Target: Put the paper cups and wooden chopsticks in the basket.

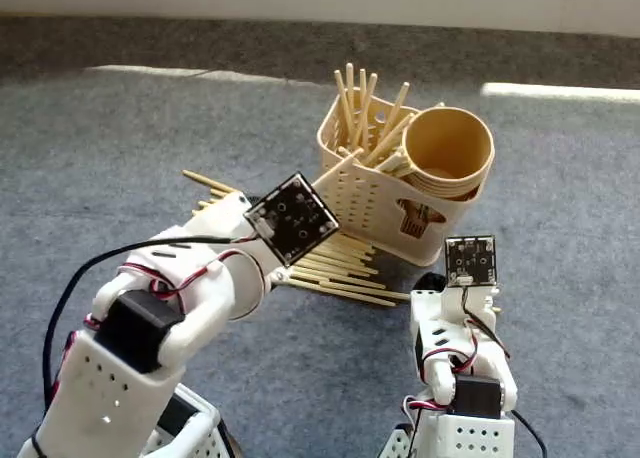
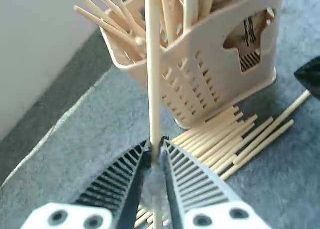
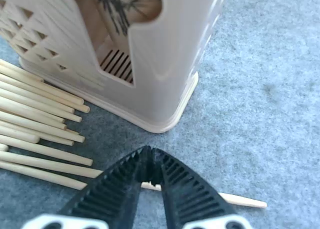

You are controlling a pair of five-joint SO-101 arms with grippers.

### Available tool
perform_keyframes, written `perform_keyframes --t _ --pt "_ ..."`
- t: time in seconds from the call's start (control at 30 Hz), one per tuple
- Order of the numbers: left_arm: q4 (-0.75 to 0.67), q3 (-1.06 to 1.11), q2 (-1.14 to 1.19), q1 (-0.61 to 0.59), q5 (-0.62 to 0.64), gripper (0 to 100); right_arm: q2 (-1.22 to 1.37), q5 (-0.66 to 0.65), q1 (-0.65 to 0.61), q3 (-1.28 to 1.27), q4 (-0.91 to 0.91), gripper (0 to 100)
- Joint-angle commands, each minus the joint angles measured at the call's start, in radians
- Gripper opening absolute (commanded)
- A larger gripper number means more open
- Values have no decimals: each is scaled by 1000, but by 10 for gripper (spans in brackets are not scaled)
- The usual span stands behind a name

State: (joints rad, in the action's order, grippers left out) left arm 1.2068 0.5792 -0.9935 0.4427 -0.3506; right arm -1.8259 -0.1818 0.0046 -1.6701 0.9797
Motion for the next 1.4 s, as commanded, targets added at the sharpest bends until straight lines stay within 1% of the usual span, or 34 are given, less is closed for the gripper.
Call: perform_keyframes --t 0.0,0.13,0.37,0.5,0.67,0.8,0.83,0.9,1.0,1.17,1.37 --pt "-32 -117 -21 19 91 6 -8 -9 10 -134 2 12" --pt "-203 -128 -21 15 195 6 -8 -9 10 -134 2 12" --pt "-500 -125 -19 18 292 6 -8 -9 10 -134 2 12" --pt "-643 -125 4 18 301 6 -8 -9 10 -134 2 12" --pt "-767 -134 111 18 302 6 -8 -9 10 -134 2 12" --pt "-839 -139 186 21 305 6 -8 -9 10 -134 2 12" --pt "-845 -151 205 25 322 6 -8 -9 10 -134 2 12" --pt "-847 -186 237 33 367 6 -8 -9 10 -134 2 12" --pt "-850 -240 298 36 400 6 -8 -9 12 -134 2 12" --pt "-852 -308 423 36 400 6 -8 -9 12 -134 2 12" --pt "-853 -312 521 24 400 6 -10 -9 31 -134 1 12"
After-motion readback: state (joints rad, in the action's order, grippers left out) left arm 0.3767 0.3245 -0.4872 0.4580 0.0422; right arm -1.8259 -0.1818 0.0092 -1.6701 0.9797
